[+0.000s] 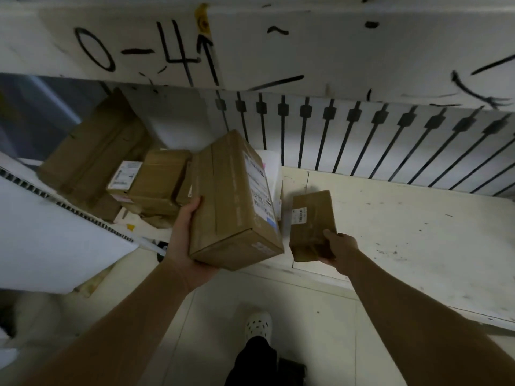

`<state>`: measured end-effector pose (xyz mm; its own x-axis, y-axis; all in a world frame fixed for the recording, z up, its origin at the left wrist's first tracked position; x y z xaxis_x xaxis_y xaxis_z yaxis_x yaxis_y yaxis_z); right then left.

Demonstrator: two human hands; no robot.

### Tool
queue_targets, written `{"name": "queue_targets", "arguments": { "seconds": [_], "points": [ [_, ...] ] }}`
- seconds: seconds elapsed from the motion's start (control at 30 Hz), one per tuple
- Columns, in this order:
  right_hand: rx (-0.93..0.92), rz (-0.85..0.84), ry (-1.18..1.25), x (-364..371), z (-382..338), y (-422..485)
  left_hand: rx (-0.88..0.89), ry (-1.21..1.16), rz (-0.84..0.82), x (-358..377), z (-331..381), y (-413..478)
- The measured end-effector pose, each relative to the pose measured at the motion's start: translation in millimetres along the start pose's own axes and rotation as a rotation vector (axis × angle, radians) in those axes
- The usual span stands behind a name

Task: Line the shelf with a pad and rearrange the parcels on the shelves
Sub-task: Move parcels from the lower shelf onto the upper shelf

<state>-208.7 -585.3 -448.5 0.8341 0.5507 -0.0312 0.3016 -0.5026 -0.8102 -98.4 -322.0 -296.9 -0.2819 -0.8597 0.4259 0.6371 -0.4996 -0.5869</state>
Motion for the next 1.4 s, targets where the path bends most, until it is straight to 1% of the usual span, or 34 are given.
{"name": "queue_targets", "arguments": {
  "seconds": [0.13,0.2,0.27,0.37,0.43,0.5,0.57,0.63,0.67,0.73,0.8,0.87,0.93,1.03,1.07,1.13,1.23,1.3,1.4],
  "points": [
    [0.020,0.009,0.006,12,-1,20,-0.017,0.005,-0.019,-4,3,15],
    [0.047,-0.003,-0.036,14,0,23,-0.030,0.010,-0.025,-3,3,20],
    [0.054,-0.022,-0.112,13,-2,22,-0.043,0.012,-0.034,2,3,22],
    [0.044,-0.018,-0.103,8,-10,9,-0.058,-0.008,-0.052,11,3,25],
    [-0.036,-0.143,-0.030,17,-25,-7,-0.092,-0.028,-0.083,20,2,25],
    [-0.098,-0.331,0.056,31,-43,-38,-0.138,-0.032,-0.124,33,-1,23],
    [-0.070,-0.523,0.134,43,-55,-75,-0.166,-0.026,-0.148,46,-7,21],
    [0.000,-0.732,0.172,52,-59,-109,-0.162,-0.024,-0.149,62,-13,19],
    [0.029,-0.810,0.179,53,-60,-125,-0.151,-0.021,-0.148,69,-16,20],
    [0.056,-0.860,0.187,43,-61,-142,-0.138,-0.007,-0.118,83,-21,22],
    [0.091,-0.856,0.252,26,-59,-146,-0.121,0.056,-0.070,93,-25,26],
    [0.083,-0.806,0.309,7,-59,-142,-0.121,0.192,0.034,95,-30,29],
    [0.061,-0.739,0.323,-7,-56,-133,-0.147,0.390,0.138,97,-33,32],
    [0.019,-0.616,0.296,-22,-49,-103,-0.183,0.718,0.165,103,-35,33],
    [0.004,-0.560,0.268,-25,-48,-92,-0.183,0.793,0.171,103,-35,33],
    [-0.023,-0.429,0.212,-32,-43,-68,-0.190,0.852,0.204,96,-36,33],
    [-0.037,-0.255,0.153,-34,-35,-41,-0.214,0.855,0.300,77,-36,36],
    [-0.030,-0.201,0.134,-25,-31,-27,-0.229,0.812,0.355,62,-34,41],
    [-0.044,-0.188,0.107,-2,-31,-10,-0.238,0.818,0.360,45,-26,51]
  ]
}}
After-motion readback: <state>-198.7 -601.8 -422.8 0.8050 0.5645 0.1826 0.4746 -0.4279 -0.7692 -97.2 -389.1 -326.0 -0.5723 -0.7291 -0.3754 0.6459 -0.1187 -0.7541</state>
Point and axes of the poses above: each hand's wrist, its own y-axis towards the middle knuckle, its own x-axis out of the palm, z = x × y, the point moved 7 cm from there along y, towards the middle knuckle, and after that the axes turned 14 degrees about y, right-handed, at the moved point
